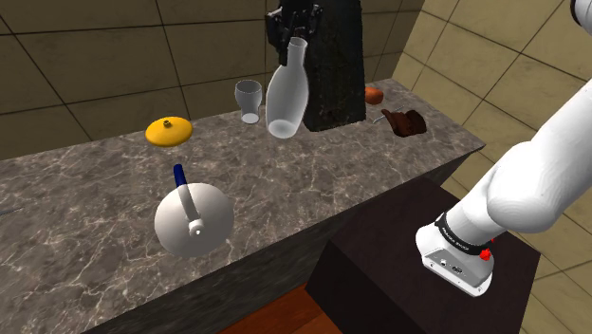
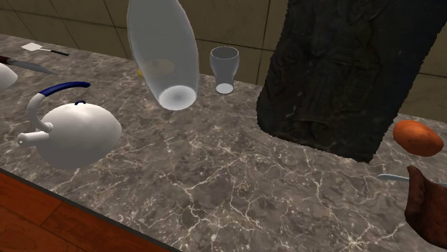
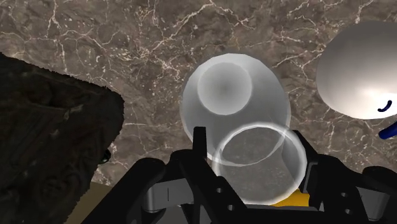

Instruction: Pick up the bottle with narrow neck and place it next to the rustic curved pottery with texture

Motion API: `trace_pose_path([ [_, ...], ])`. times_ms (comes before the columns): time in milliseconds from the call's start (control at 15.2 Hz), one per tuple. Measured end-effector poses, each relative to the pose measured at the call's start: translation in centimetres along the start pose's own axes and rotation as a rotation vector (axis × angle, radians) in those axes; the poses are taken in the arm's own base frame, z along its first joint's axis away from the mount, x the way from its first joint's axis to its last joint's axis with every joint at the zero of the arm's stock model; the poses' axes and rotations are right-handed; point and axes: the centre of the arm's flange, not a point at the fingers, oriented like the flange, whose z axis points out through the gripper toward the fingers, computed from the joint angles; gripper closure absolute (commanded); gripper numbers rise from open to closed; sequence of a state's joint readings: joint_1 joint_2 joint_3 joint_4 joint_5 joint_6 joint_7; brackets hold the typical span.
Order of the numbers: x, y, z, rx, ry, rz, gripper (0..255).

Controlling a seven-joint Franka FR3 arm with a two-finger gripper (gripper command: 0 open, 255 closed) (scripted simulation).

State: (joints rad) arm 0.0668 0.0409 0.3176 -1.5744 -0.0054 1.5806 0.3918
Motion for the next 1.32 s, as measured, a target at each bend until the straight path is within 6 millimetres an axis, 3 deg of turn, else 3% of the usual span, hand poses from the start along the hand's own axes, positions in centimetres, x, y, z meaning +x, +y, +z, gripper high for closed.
trace_pose_path([
  [1320,-0.4,-0.1,-10.7,0.0,0.0,0.0,255],
])
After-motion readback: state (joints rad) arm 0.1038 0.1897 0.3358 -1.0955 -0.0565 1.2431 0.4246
